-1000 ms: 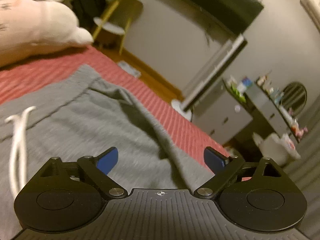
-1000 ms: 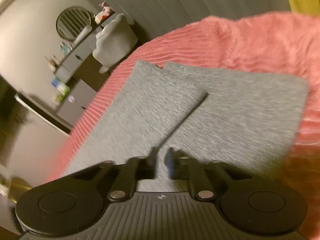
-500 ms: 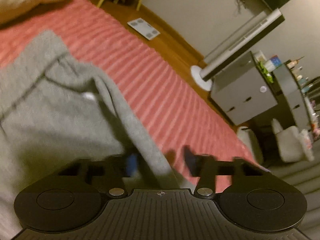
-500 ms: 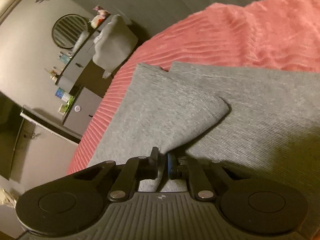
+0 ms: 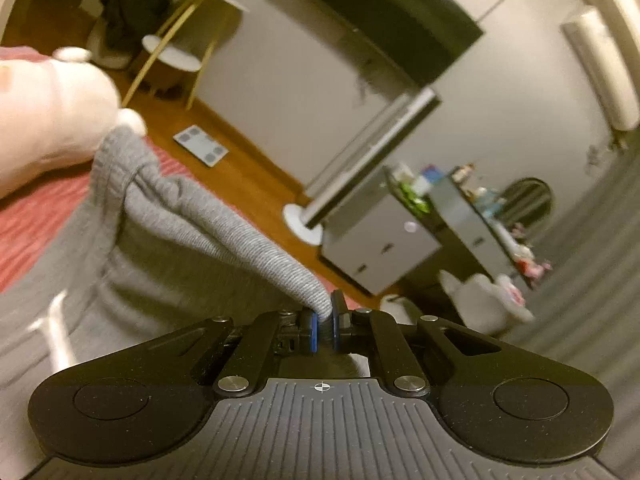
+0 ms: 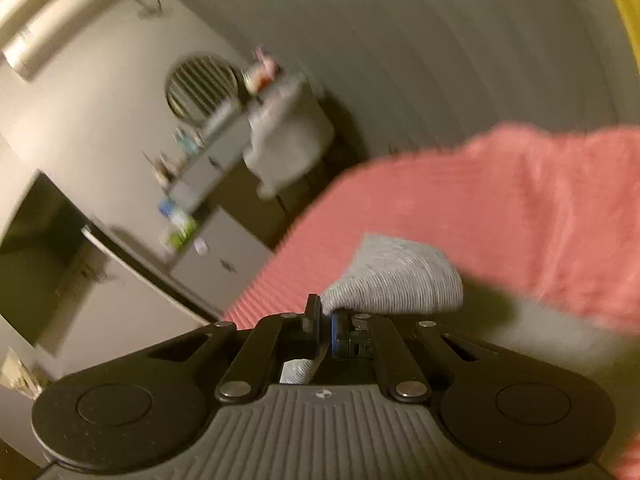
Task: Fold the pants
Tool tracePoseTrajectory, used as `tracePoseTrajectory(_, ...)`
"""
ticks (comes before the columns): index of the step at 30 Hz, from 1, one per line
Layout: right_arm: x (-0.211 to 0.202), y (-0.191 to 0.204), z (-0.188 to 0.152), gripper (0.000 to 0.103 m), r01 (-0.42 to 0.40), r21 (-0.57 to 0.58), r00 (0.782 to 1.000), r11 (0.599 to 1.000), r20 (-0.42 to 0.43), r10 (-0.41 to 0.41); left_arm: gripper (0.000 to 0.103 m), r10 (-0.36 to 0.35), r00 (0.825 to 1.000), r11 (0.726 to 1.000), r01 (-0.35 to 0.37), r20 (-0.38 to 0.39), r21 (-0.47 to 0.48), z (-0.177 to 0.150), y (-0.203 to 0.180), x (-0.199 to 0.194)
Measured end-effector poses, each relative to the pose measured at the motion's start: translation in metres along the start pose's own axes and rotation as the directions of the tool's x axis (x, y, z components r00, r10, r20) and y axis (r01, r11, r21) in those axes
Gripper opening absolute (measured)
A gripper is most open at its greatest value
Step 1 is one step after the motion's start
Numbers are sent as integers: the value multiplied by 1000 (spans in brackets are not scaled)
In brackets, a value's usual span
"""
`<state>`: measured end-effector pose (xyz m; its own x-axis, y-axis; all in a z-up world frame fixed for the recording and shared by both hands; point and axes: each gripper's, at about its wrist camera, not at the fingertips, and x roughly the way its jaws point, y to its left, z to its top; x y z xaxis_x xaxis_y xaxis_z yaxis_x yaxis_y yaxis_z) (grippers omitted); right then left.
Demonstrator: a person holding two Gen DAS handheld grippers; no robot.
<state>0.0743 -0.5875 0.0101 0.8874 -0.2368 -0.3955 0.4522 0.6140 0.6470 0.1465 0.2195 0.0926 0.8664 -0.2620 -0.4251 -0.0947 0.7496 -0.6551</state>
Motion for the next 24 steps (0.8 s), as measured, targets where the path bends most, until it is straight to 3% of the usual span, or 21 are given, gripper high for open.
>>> tracePoseTrajectory(2,-24,-10,6,5,-9,-8,1000,1000,18,9,9,12,999,1000,-12,-30,-10,-30,15,-32)
tracePoseTrajectory(4,-43,-27,0,5,8,-34,1000,999,10,-8,9,70,994,997,-71,-85,-9,-65,35,-50)
tracePoseTrajectory(9,-55,-80,-36,5,152,-21,986,988,-64,-153,12,211,941,960,-250,-266,-123,-121,96,-40)
tracePoseTrajectory(12,-47,-105,-59,5,244,-11,961,970,-130,-244,28,271,926,942,-312,-263,-128,-130,104,-37)
tracePoseTrajectory(15,-51,-114,-65,8,213,64,971,975,-122,-204,62,287,937,933,-320,-200,-164,-123,107,-42)
tracePoseTrajectory(16,-51,-115,-64,14,199,83,974,977,-130,-187,66,307,936,924,-336,-172,-181,-121,108,-42)
tracePoseTrajectory(20,-40,-111,-65,24,161,109,976,981,-163,-142,67,295,940,916,-329,-171,-230,-115,114,-30)
tracePoseTrajectory(23,-32,-112,-64,24,164,128,974,978,-180,-140,46,314,927,915,-353,-206,-195,-117,114,-20)
tracePoseTrajectory(24,-31,-113,-63,20,161,137,974,977,-179,-135,30,319,923,915,-359,-217,-184,-116,112,-15)
